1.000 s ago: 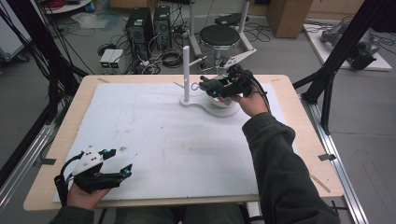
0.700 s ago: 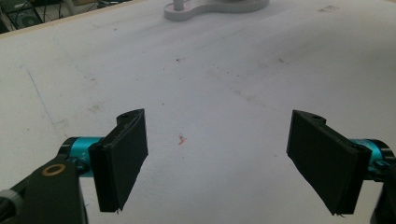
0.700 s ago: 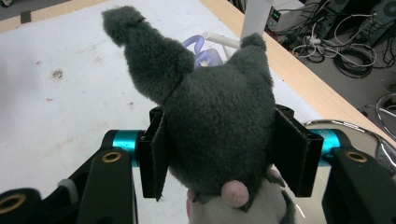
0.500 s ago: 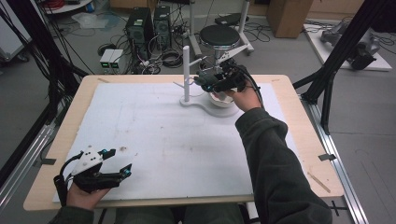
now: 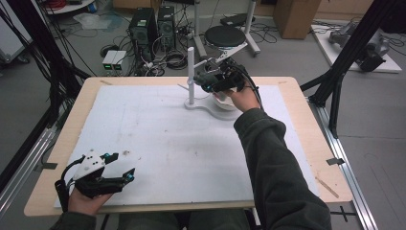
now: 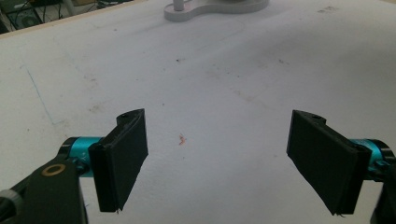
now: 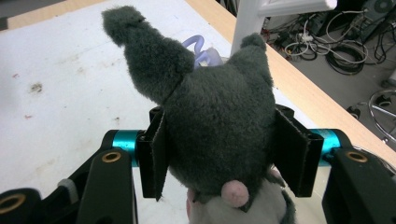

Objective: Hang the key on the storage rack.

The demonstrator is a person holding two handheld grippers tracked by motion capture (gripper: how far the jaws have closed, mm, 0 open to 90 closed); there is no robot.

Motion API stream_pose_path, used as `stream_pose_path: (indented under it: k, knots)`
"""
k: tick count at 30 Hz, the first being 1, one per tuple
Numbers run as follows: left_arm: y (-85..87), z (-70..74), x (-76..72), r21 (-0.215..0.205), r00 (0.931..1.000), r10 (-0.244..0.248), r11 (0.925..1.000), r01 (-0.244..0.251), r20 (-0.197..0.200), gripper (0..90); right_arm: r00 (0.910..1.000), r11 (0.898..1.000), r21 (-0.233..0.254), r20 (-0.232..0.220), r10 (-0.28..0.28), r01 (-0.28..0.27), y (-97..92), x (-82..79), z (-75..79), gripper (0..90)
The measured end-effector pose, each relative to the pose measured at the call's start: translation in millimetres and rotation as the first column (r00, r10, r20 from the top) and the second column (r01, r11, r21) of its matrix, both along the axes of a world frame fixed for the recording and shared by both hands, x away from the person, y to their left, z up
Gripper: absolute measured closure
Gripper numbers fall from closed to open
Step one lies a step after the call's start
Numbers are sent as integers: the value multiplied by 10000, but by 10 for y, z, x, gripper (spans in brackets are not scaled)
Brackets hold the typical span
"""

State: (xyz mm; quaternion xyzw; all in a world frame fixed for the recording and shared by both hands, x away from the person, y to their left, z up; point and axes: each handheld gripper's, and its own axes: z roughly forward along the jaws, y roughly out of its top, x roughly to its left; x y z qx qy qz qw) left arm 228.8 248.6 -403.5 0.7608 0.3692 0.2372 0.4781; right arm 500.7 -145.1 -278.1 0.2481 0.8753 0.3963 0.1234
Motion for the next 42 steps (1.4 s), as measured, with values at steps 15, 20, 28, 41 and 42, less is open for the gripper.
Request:
stream_pose_path:
  k: [15, 20, 28, 41, 42]
  knots:
    - [5, 1, -6, -21, 10000, -1, 10000, 1, -21, 208, 9992, 9985, -424, -182, -346, 338, 20, 67, -150, 425]
    - [8, 1, -9, -22, 10000, 4, 10000, -4, -19, 208, 9993, 9976, -614, -170, -328, 317, 74, 65, -185, 420]
    - [21, 2, -16, -33, 10000, 29, 10000, -29, -19, 208, 9990, 9932, -1087, -113, -433, 418, 182, 49, -270, 408]
    - [19, 2, -19, -34, 10000, 39, 10000, -39, -14, 208, 9979, 9914, -1157, -145, -636, 616, 220, 8, -423, 389]
    - [23, 4, -20, -12, 10000, 41, 10000, -41, -26, 208, 9977, 9917, -1102, -72, -677, 665, 226, 7, -423, 385]
